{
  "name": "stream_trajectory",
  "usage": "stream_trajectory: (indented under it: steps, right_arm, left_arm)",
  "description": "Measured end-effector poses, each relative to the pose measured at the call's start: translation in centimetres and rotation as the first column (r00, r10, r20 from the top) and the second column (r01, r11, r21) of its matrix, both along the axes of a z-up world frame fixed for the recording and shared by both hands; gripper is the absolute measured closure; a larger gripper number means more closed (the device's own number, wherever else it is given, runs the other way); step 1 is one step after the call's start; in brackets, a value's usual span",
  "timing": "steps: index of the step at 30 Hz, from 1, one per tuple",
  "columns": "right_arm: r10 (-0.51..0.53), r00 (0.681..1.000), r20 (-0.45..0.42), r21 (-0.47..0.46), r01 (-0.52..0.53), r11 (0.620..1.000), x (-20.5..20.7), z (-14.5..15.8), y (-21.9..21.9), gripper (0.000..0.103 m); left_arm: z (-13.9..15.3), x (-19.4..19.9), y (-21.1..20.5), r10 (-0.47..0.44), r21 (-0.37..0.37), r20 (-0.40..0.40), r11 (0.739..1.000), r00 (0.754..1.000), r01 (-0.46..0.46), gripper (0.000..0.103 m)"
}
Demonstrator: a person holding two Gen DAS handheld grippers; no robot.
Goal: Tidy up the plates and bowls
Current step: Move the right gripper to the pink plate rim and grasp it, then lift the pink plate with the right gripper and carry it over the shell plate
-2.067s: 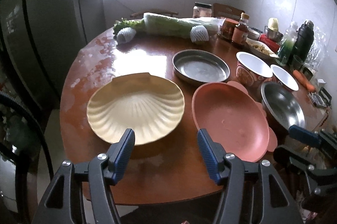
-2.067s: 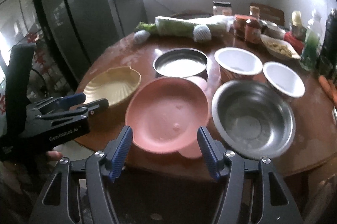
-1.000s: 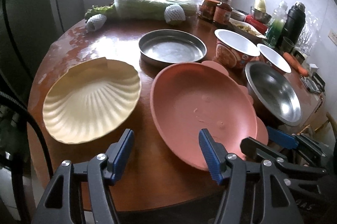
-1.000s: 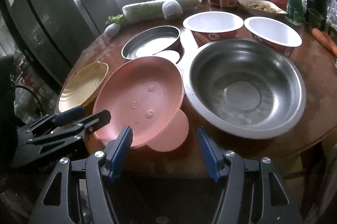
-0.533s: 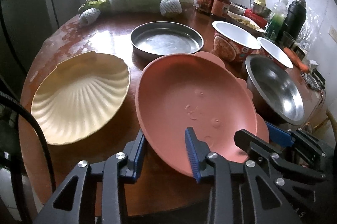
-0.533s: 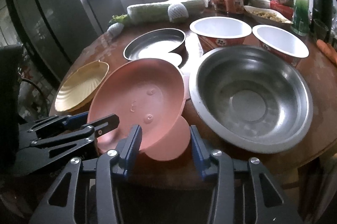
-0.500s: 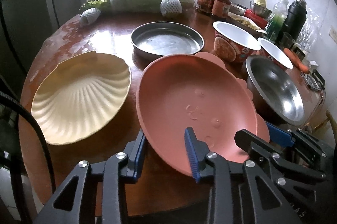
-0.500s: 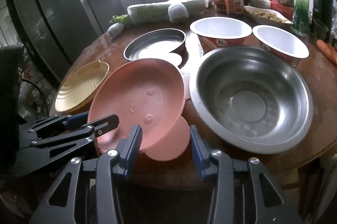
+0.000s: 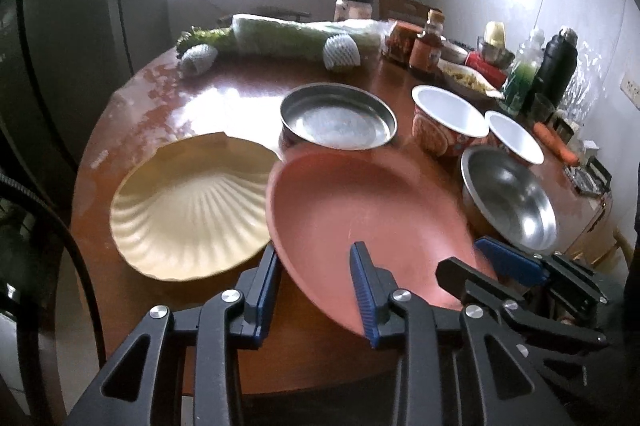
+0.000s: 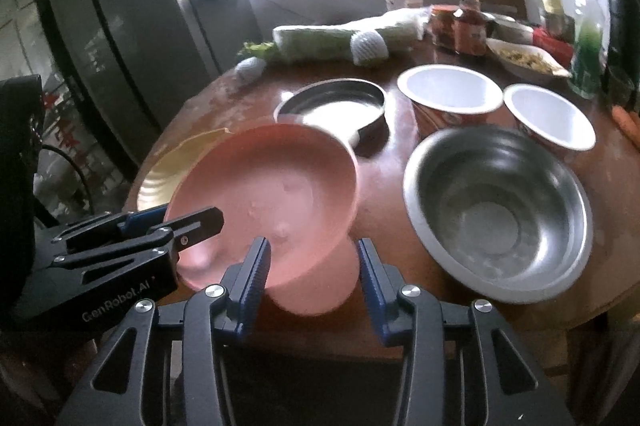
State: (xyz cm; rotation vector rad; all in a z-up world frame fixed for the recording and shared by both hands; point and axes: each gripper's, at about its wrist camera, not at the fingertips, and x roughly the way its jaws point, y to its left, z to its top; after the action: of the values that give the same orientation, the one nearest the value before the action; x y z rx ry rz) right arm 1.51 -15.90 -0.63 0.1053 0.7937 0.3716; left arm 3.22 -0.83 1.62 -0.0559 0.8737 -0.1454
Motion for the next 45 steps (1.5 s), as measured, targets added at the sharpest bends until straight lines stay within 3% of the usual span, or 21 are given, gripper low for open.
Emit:
stream_trajectory:
  steps: [4, 7, 10, 14, 20, 28, 36, 45]
  right_arm:
    - [0.043, 0.998, 0.044, -0.012, -0.043, 0.999, 0.0, 1.1, 1.6, 0.066]
    - [0.063, 0.996, 0.067, -0.070, -0.058, 0.996, 1.0, 1.1, 3.0, 0.071]
    - [0.065, 0.997, 0.040, -0.099, -0.061, 0.993, 1.9, -0.1, 3.5, 0.072]
    - [0.047, 0.993, 0.104, -0.123, -0.034, 0.992, 0.7, 0.8, 3.0, 0.072]
    - [0.007, 0.999, 0.037, -0.076, -0.004, 0.997, -0.2, 0.5, 1.0, 0.067]
    - [-0.027, 0.999, -0.027, -0.066, 0.025, 0.998, -1.0, -0.5, -0.3, 0.066]
    - [-0.066, 0.994, -0.085, -0.059, 0.061, 0.996, -0.3, -1.7, -0.8, 0.059]
    - [-0.063, 0.991, -0.122, -0.012, 0.062, 0.998, 1.1, -3.1, -0.9, 0.059]
  left_arm:
    - [0.6, 0.1, 0.6, 0.031, 0.013, 0.029, 0.999, 0.999, -0.031, 0.069]
    - [-0.8, 1.7, 0.8, 0.070, 0.054, 0.005, 0.996, 0.998, -0.070, 0.071]
    - [-2.1, 2.0, 1.1, 0.077, 0.045, -0.023, 0.996, 0.997, -0.076, 0.071]
    - [-1.3, 1.3, 1.5, 0.062, 0.041, 0.007, 0.997, 0.998, -0.062, 0.071]
    - [-1.1, 0.3, 2.0, 0.040, -0.013, -0.010, 0.999, 0.999, -0.040, 0.070]
    - [-1.5, -1.3, 1.4, 0.009, -0.007, -0.028, 1.000, 1.000, -0.009, 0.064]
    - [-2.8, -0.8, 0.6, -0.009, -0.011, -0.074, 1.000, 0.997, 0.008, 0.062]
    - [-4.1, 0.2, -0.4, -0.007, -0.011, -0.111, 1.000, 0.994, 0.006, 0.062]
